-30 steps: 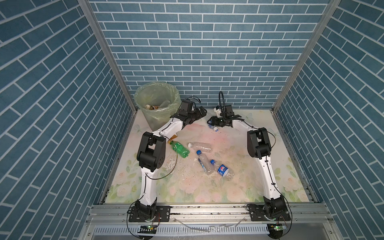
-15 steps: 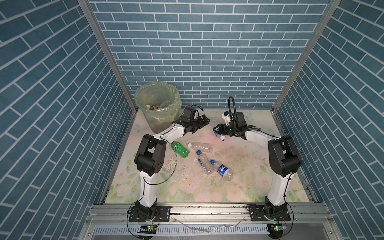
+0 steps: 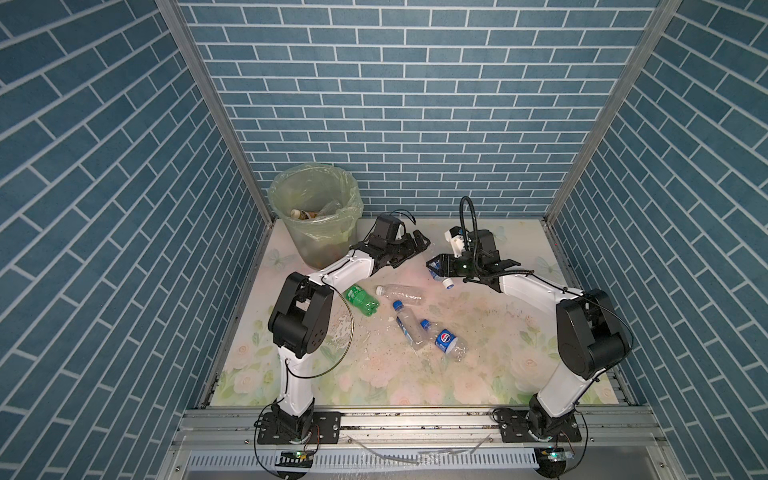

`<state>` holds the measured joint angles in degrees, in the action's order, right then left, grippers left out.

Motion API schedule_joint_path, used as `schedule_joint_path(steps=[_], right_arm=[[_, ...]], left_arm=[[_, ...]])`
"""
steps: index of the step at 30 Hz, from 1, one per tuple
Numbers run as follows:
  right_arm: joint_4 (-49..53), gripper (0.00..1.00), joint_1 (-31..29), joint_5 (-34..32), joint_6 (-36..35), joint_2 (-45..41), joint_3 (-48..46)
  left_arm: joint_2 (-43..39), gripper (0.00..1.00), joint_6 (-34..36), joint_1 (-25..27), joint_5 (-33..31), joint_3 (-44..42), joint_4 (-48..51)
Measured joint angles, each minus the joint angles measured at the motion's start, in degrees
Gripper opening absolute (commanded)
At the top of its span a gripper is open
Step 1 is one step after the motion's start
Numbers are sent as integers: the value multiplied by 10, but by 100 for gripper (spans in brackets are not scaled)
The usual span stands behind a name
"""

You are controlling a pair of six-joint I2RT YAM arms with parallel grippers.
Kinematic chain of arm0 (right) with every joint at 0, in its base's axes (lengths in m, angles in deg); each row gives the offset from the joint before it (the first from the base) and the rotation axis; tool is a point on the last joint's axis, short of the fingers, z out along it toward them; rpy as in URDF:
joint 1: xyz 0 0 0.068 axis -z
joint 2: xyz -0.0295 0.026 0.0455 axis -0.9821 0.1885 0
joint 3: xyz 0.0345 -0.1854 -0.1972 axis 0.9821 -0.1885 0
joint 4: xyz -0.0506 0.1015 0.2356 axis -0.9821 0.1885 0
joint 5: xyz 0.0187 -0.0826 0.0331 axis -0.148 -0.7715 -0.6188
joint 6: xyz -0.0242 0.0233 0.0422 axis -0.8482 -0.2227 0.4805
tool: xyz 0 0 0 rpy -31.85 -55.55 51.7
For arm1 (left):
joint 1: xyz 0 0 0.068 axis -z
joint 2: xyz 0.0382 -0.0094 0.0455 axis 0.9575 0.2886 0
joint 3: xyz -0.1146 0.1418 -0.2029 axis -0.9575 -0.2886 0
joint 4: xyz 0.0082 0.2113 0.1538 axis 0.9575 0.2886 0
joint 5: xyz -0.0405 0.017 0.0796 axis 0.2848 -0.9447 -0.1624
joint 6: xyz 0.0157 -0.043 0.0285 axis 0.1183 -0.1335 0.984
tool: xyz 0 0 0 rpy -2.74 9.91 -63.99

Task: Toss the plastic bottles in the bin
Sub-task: 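Grasp the Pocari bottle's bottom end with the left gripper while the right holds it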

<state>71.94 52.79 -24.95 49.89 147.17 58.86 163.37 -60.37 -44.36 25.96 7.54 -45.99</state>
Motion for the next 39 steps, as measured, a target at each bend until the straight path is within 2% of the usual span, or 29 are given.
schedule_joint_path(steps=[6, 15, 23, 28, 33, 36, 39], right_arm=[[1, 43, -16, -2, 5, 0, 0], [1, 43, -24, -6, 11, 0, 0], [1, 43, -26, -6, 17, 1, 0], [-5, 43, -27, -5, 17, 1, 0], [-13, 43, -29, -4, 17, 1, 0], [-15, 43, -29, -3, 17, 2, 0], [-16, 43, -30, -2, 17, 4, 0]], left_arm=[[-3, 97, -8, 4, 0, -20, -21], [-3, 82, -16, 7, 5, -29, -43], [-3, 80, -20, 8, 5, -34, -55], [-3, 84, -22, 10, 6, -34, -57], [-3, 82, -23, 15, 5, -34, -57], [-3, 78, -26, 17, 5, -34, -57], [-3, 67, -30, 17, 5, -34, -58]])
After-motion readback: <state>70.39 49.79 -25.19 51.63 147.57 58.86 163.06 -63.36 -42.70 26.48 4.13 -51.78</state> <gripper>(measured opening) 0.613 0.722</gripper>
